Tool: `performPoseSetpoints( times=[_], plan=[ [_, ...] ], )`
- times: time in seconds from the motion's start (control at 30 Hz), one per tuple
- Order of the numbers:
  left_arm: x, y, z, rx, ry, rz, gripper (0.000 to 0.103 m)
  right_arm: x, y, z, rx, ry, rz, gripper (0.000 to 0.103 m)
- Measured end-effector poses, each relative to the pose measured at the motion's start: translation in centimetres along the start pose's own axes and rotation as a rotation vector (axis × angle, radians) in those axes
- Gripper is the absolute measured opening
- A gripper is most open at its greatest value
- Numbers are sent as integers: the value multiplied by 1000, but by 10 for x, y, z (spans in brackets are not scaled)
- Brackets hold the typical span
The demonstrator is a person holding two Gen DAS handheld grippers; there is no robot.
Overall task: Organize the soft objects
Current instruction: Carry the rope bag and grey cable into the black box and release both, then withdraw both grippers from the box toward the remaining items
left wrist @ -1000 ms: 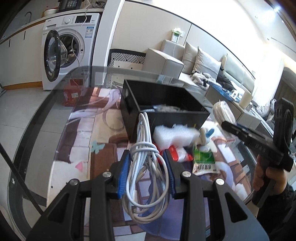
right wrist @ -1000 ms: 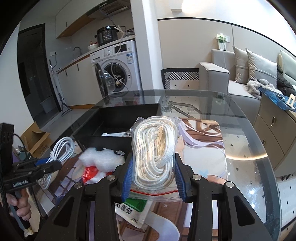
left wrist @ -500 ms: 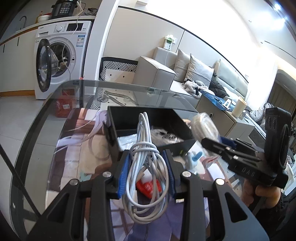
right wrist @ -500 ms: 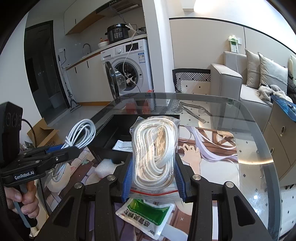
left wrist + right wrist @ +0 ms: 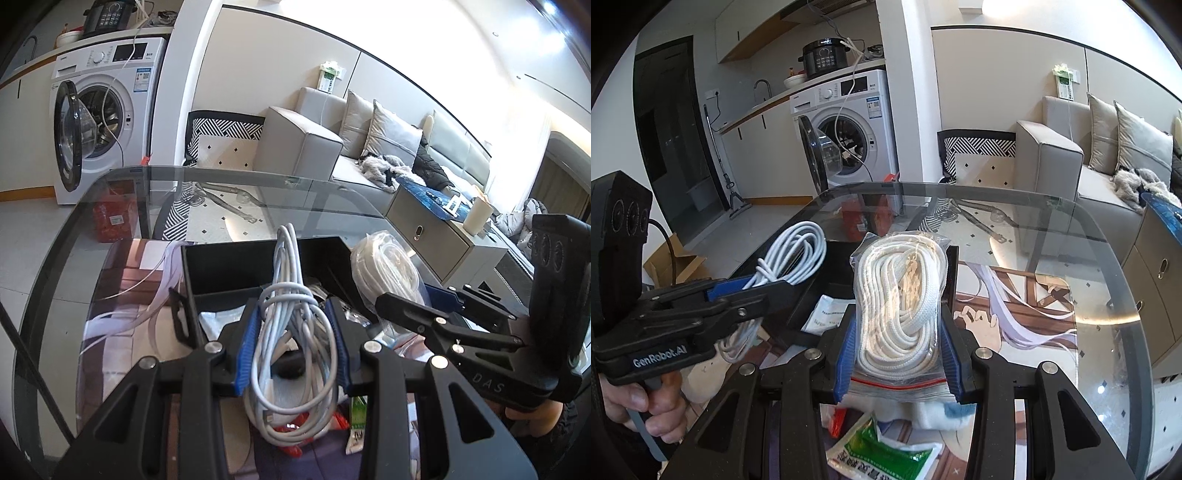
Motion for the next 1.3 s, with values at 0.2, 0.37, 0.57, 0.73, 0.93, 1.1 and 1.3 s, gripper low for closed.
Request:
performPoseSetpoints(
  times=[0.2,0.37,0.57,0.73,0.93,1.1,1.3],
  plan=[
    [1,-8,-19,30,0,19,34,-4,-10,-15,20,7,-16,41],
    [1,-13,-30,45,-8,26,34,-4,-12,-29,46,5,-7,41],
    [0,-15,-40,60,-19,9,26,-6,-15,-40,62,10,0,41],
    [-1,-13,-41,71,-30,-14,26,-6,-13,-44,73,19,20,45],
    [1,-7,-32,60,-52,-39,56,-7,-12,-32,49,44,41,50],
    [3,4,-23,74,-66,-65,61,-11,-3,-14,13,64,25,78],
    [3,11,-3,39,-12,-56,86,-12,10,7,-25,92,25,97]
  ],
)
Point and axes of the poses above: each gripper's, at about its wrist camera, not at the fingertips, and z roughly against the way its jaws point, x to its left, y to its underside, the point moved 2 cm from there along -z, roughly the way its jaws point, and after that the axes turned 15 degrees about -y, right-handed, at the moved point
